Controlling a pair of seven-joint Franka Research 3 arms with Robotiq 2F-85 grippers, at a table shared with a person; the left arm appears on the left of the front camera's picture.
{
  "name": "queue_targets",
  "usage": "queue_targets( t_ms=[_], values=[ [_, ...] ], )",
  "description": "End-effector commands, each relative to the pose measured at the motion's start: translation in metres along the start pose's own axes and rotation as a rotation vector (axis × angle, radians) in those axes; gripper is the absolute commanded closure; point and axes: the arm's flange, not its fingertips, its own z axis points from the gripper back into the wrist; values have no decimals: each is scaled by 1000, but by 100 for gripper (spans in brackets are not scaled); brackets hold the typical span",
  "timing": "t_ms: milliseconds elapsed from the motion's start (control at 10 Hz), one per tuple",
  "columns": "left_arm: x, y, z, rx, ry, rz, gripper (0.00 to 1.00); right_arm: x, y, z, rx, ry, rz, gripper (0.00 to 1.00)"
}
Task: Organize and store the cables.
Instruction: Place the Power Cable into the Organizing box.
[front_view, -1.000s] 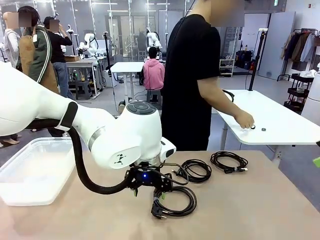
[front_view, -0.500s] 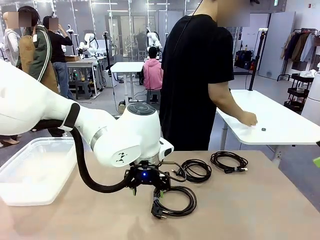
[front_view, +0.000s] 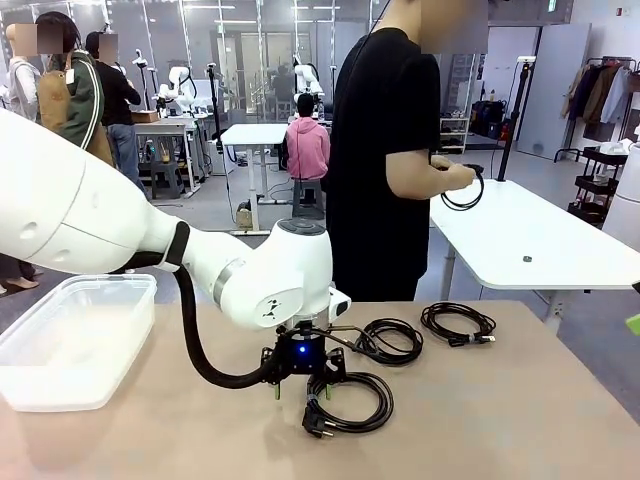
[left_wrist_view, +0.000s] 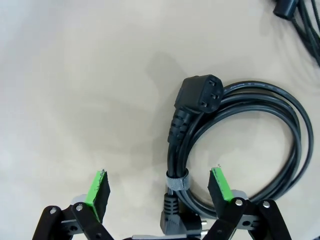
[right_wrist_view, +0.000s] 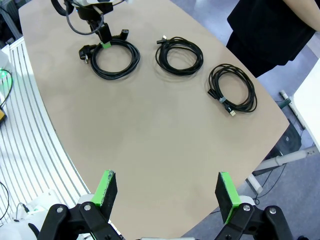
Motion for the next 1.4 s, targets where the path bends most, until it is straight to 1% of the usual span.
queue_targets(
  t_ms=[0, 100, 200, 300, 400, 600, 700, 800, 900, 1000, 1100, 1200, 1300],
  values=[
    [8, -10, 0, 15, 59, 41, 0, 0, 0, 1, 1, -3, 5, 0],
    [11, -7, -1, 14, 61, 61, 19, 0, 0, 1, 1, -3, 5, 0],
    [11, -5, -2, 8, 78, 78, 60, 0, 0, 1, 1, -3, 5, 0],
    [12, -3, -6, -8, 80, 81, 79, 0, 0, 1, 1, -3, 5, 0],
    [11, -2, -9, -14, 95, 88, 100, 0, 0, 1, 1, -3, 5, 0],
    [9, -1, -10, -23, 97, 84, 100, 0, 0, 1, 1, -3, 5, 0],
    [8, 0, -11, -29, 96, 82, 97, 0, 0, 1, 1, -3, 5, 0],
    [6, 1, -10, -32, 94, 81, 100, 0, 0, 1, 1, -3, 5, 0],
    [5, 4, -8, -36, 95, 81, 100, 0, 0, 1, 1, -3, 5, 0],
    [3, 7, -2, -37, 99, 99, 100, 0, 0, 1, 1, -3, 5, 0],
    [2, 13, 12, -36, 113, 82, 100, 0, 0, 1, 1, -3, 5, 0],
    [0, 26, 41, -76, 101, 27, 85, 0, 0, 1, 1, -3, 5, 0],
    [-3, 45, 72, -65, 110, -13, 85, 0, 0, 1, 1, -3, 5, 0]
  ],
)
